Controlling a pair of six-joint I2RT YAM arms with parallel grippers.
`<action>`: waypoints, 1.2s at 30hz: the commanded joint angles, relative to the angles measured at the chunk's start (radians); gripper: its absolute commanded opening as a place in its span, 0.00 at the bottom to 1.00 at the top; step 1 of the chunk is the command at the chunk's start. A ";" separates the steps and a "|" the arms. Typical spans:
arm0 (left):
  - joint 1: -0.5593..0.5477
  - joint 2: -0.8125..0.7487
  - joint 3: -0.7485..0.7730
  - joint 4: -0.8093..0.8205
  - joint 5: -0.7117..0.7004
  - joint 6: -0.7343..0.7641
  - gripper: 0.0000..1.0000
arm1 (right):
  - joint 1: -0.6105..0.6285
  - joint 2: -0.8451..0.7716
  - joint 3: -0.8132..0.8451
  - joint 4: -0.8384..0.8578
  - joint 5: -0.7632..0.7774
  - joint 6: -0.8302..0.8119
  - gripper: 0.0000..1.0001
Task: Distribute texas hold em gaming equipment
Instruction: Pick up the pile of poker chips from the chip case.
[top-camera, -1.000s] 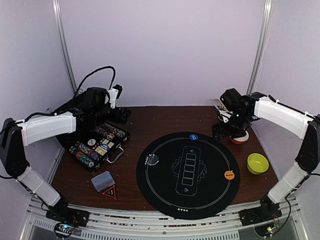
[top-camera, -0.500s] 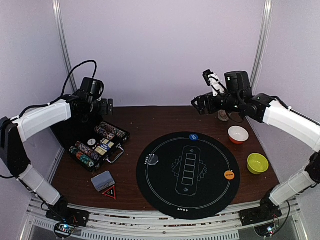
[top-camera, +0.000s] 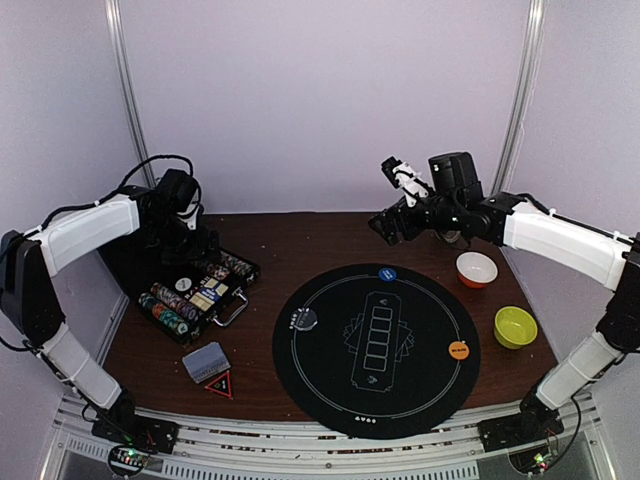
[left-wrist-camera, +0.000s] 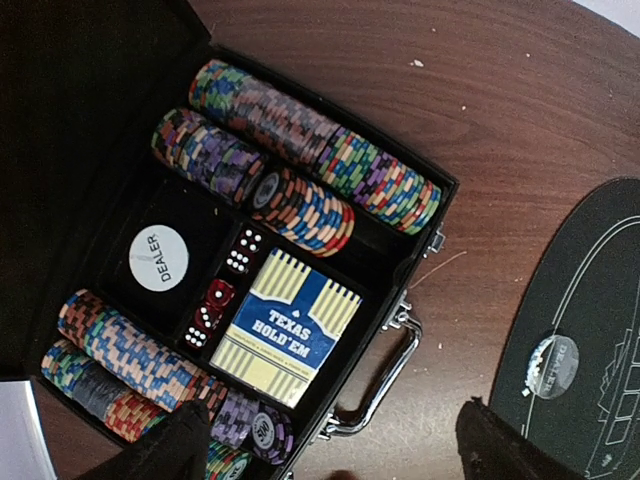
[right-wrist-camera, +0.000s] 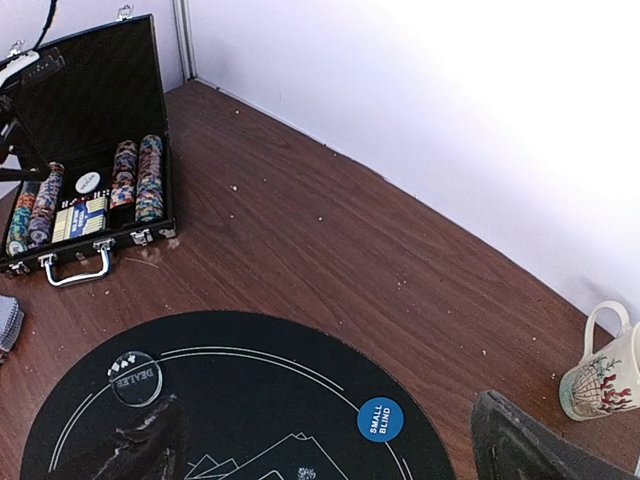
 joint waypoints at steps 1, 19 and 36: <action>0.069 0.046 -0.017 0.000 0.205 0.024 0.85 | -0.009 0.005 0.014 -0.015 -0.026 -0.039 1.00; 0.072 0.075 -0.006 -0.056 0.159 0.054 0.84 | -0.013 0.005 0.002 -0.015 -0.068 -0.049 1.00; 0.082 0.168 -0.003 -0.320 -0.095 0.079 0.42 | -0.019 0.021 -0.004 -0.002 -0.075 -0.059 1.00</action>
